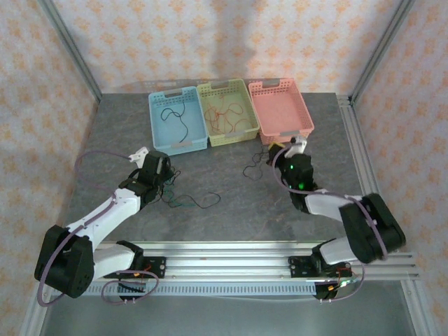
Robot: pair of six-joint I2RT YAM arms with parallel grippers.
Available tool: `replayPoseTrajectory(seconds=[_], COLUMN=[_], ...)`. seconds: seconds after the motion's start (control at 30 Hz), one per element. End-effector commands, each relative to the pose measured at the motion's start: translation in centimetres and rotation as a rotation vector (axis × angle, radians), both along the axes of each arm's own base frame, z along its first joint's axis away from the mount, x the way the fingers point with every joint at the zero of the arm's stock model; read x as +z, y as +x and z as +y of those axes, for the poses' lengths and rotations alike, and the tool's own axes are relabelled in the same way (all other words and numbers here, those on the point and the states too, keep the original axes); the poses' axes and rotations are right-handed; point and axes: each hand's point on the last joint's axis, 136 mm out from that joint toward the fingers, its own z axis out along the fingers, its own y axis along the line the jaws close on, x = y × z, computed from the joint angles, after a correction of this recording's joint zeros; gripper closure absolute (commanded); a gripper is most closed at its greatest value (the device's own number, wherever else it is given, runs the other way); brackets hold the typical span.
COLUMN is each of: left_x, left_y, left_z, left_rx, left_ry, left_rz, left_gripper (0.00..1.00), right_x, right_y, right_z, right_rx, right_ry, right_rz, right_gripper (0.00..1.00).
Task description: Untangle the cables
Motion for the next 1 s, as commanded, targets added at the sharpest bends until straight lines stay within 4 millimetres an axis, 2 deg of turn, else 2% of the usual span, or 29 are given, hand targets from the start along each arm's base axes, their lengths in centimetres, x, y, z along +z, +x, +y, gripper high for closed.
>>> replayPoseTrajectory(seconds=[0.0,0.07,0.13,0.23,0.37,0.43,0.57,0.63,0.7,0.87,0.9,0.97], left_x=[0.3,0.3,0.3,0.2,0.2,0.2,0.2,0.2,0.2,0.1,0.1,0.1], left_y=[0.0,0.0,-0.1,-0.1,-0.1,0.0,0.0,0.0,0.0,0.1,0.1,0.2], left_z=[1.0,1.1,1.1,1.1,1.1,1.1,1.1,1.1,1.1,1.0,1.0,0.9], left_rx=[0.051,0.055,0.055,0.056,0.058,0.058,0.059,0.058,0.058,0.054,0.052,0.051], left_ry=[0.018,0.021,0.021,0.02,0.025,0.024,0.024,0.023,0.024,0.024,0.024,0.024], left_rz=[-0.023,-0.022,-0.021,-0.021,-0.017,-0.017,-0.016,-0.015,-0.015,-0.011,-0.012,-0.006], left_gripper=[1.0,1.0,1.0,1.0,1.0,1.0,1.0,1.0,1.0,1.0,1.0,1.0], right_x=[10.4,15.6,20.1,25.6,30.3,30.7,30.2,29.5,27.8,21.0,19.3,14.5], right_y=[-0.3,0.6,1.6,3.7,6.7,8.7,12.0,13.6,15.2,19.9,20.7,22.3], right_z=[4.4,6.4,8.5,11.6,15.7,17.3,20.8,22.5,24.1,25.4,25.6,26.2], right_rx=[0.143,0.191,0.243,0.315,0.405,0.418,0.478,0.512,0.531,0.424,0.405,0.368], right_ry=[0.03,0.064,0.101,0.16,0.232,0.268,0.357,0.4,0.412,0.4,0.38,0.335], right_rz=[-0.139,-0.193,-0.25,-0.308,-0.382,-0.388,-0.4,-0.39,-0.399,-0.394,-0.38,-0.306], right_gripper=[1.0,1.0,1.0,1.0,1.0,1.0,1.0,1.0,1.0,1.0,1.0,1.0])
